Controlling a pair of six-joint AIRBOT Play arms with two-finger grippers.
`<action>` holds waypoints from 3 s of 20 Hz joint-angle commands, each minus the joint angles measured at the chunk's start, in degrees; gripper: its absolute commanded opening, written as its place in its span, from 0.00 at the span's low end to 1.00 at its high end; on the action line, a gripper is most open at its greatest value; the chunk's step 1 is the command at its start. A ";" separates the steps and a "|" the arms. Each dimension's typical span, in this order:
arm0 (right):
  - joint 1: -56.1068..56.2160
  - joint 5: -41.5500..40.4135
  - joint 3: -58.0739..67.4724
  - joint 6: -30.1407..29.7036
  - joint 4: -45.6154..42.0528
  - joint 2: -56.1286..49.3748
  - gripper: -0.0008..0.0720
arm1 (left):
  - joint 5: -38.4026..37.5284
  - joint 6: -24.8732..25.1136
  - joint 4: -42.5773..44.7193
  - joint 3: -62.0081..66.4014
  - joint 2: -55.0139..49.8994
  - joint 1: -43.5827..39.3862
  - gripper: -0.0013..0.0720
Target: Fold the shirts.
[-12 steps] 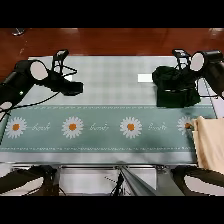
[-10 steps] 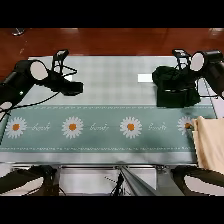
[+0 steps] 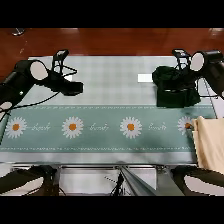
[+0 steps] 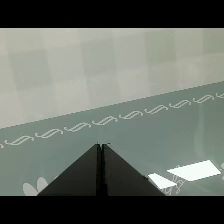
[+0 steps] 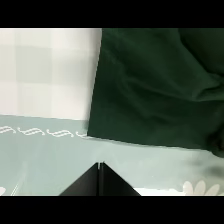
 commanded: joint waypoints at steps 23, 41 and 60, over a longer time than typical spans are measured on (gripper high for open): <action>-8.61 -31.12 0.07 14.08 -20.15 -4.13 0.87 | 15.58 0.22 12.83 -0.02 -1.46 0.17 0.98; -20.50 -19.30 13.07 -5.66 17.14 -11.65 0.04 | -8.11 0.20 9.94 -13.44 5.79 7.52 0.98; -4.92 -6.29 39.15 -20.13 27.23 22.49 0.04 | 3.15 0.17 -15.76 -36.76 41.75 7.52 0.98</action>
